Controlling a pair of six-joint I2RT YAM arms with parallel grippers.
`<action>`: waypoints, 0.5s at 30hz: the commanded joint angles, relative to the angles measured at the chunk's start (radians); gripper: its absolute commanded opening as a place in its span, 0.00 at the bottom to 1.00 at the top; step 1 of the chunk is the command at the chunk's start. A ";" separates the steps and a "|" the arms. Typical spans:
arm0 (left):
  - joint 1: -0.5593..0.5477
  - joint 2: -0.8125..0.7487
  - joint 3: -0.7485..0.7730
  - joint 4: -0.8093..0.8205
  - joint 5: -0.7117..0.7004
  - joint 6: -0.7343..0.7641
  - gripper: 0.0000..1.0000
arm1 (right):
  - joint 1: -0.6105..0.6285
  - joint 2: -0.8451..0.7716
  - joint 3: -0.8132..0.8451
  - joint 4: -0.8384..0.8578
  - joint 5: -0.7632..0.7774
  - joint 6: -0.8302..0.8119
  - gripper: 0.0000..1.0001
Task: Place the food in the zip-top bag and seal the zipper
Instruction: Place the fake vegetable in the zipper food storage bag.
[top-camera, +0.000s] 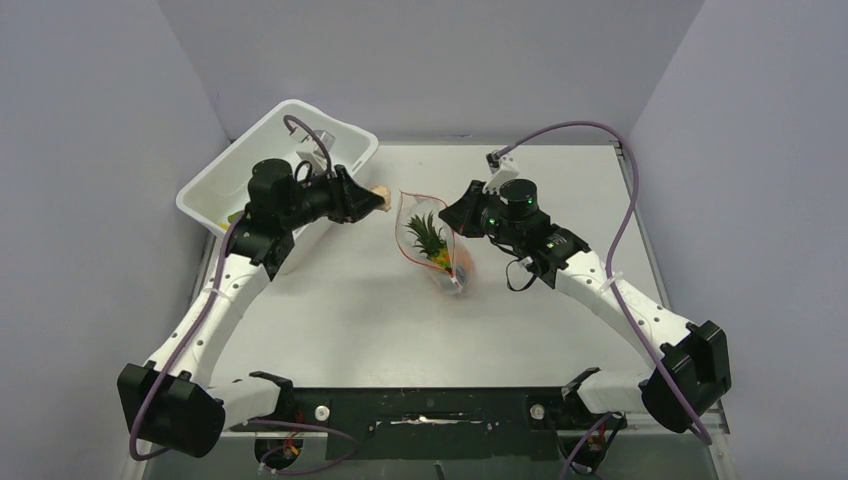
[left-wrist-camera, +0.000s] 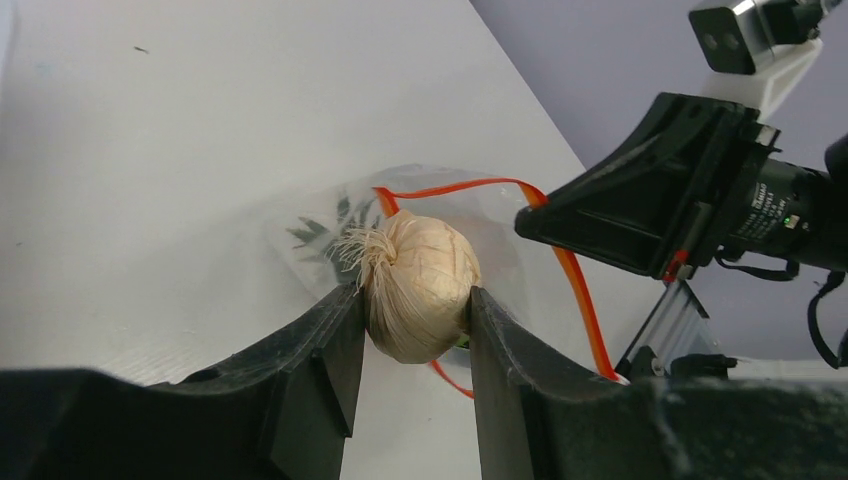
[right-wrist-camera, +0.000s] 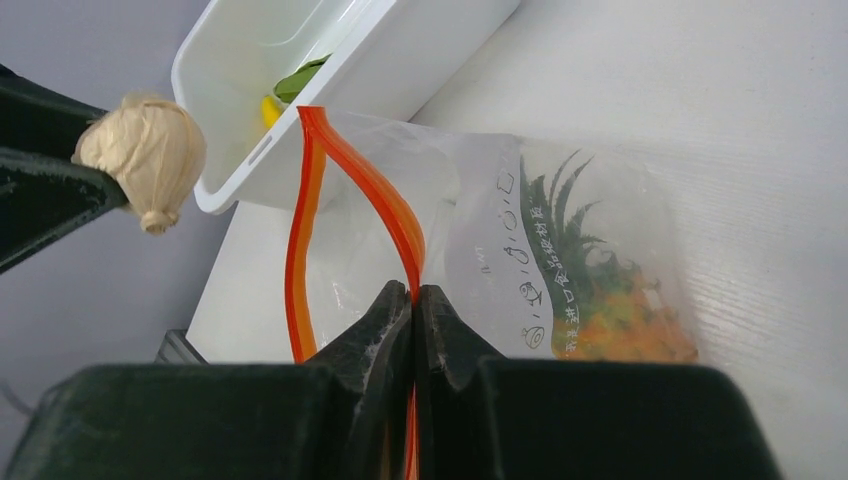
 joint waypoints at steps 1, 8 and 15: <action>-0.077 -0.025 0.031 0.029 0.033 -0.020 0.35 | 0.008 -0.016 0.057 0.043 -0.005 0.022 0.00; -0.194 0.000 0.057 0.014 0.029 -0.035 0.35 | 0.009 -0.027 0.038 0.046 -0.010 0.036 0.00; -0.243 0.045 0.052 -0.007 -0.010 -0.002 0.40 | 0.009 -0.048 0.020 0.052 -0.009 0.036 0.00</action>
